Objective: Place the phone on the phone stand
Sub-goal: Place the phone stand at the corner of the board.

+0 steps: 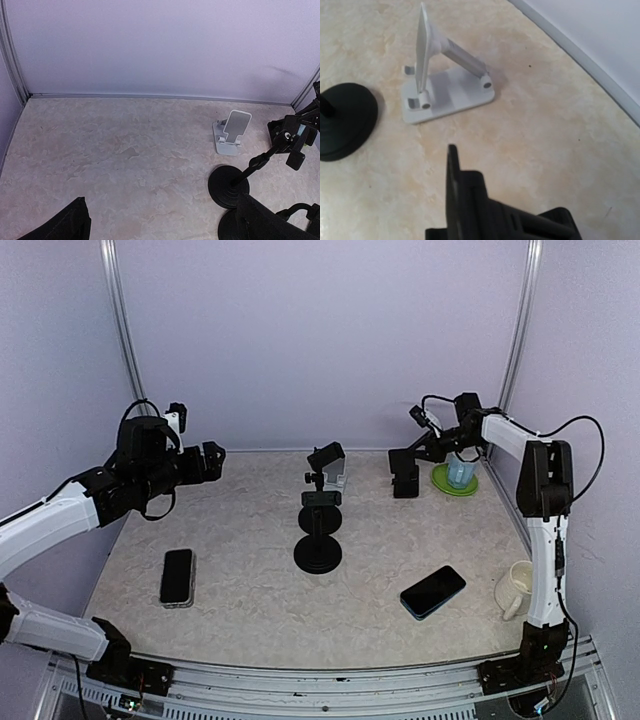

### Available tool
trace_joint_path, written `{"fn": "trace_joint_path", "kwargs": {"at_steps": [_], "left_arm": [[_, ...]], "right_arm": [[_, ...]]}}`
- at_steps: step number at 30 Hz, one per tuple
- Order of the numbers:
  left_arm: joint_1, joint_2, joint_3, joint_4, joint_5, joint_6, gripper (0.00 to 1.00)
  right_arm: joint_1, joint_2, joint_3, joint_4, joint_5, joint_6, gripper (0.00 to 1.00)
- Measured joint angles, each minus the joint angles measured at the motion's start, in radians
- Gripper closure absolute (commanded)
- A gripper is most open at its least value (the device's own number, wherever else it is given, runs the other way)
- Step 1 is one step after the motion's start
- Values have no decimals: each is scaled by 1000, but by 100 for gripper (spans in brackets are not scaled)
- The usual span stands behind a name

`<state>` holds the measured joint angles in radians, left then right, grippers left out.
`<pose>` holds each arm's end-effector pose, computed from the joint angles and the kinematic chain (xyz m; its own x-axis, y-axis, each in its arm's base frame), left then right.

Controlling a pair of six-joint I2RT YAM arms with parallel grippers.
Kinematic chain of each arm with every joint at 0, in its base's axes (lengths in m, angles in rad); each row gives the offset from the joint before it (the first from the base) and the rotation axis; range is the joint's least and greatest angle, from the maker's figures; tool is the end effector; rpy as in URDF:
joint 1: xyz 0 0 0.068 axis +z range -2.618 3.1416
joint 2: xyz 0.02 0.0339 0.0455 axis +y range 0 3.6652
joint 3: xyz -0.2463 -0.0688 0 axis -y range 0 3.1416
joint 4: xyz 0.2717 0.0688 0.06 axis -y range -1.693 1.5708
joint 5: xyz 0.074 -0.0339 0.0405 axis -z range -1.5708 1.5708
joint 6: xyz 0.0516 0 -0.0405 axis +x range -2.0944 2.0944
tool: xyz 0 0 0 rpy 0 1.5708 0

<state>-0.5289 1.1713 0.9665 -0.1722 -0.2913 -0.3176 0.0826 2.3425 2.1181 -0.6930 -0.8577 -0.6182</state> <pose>0.2813 -0.1473 0.2985 -0.3809 -0.1239 -0.9163 0.1409 0.9716 -0.1899 0.5305 0.0831 0.2025 -0.3480 -0.4093 -0.8434 -0.8760 0.4624 0.1371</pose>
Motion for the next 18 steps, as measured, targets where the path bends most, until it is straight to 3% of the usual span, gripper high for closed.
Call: {"fn": "trace_joint_path", "kwargs": {"at_steps": [14, 18], "left_arm": [[0, 14, 0, 0, 22, -19, 1], [0, 15, 0, 0, 23, -23, 1]], "right_arm": [[-1, 55, 51, -5, 21, -24, 100], [-1, 65, 66, -2, 21, -25, 94]]}}
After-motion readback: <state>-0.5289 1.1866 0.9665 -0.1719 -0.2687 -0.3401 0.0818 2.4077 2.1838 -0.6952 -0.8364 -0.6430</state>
